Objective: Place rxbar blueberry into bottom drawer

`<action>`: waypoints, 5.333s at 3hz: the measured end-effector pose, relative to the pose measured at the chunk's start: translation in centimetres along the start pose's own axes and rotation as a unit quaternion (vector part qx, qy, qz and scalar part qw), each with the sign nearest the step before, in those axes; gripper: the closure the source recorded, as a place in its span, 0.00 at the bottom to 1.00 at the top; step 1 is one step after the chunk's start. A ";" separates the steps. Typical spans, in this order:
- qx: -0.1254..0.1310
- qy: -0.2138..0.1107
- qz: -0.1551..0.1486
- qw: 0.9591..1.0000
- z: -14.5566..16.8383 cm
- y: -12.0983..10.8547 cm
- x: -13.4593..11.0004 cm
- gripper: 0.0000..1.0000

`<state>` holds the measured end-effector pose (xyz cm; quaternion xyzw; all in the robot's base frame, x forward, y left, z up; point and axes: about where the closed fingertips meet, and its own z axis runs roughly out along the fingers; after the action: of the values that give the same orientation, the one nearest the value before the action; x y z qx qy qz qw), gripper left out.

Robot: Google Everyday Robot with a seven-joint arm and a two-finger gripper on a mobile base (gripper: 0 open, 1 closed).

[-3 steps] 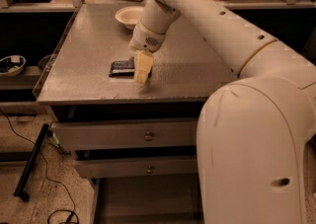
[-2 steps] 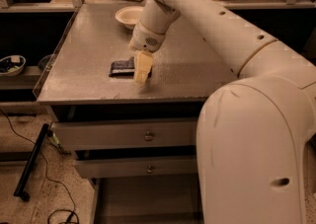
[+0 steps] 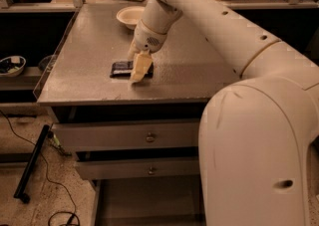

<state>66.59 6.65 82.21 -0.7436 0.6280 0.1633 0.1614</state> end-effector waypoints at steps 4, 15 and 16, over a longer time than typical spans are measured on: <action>0.000 0.000 0.000 1.000 -0.2 0.0 -0.1 1.00; 0.144 -0.024 -0.003 0.989 -11.1 14.7 3.0 1.00; 0.155 -0.028 0.003 0.988 -10.6 17.5 4.0 1.00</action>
Offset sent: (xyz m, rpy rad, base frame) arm 0.0000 0.0000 0.0000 0.0000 0.0000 0.0000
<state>50.40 -4.36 89.31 -0.7028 0.6434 0.0850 0.2914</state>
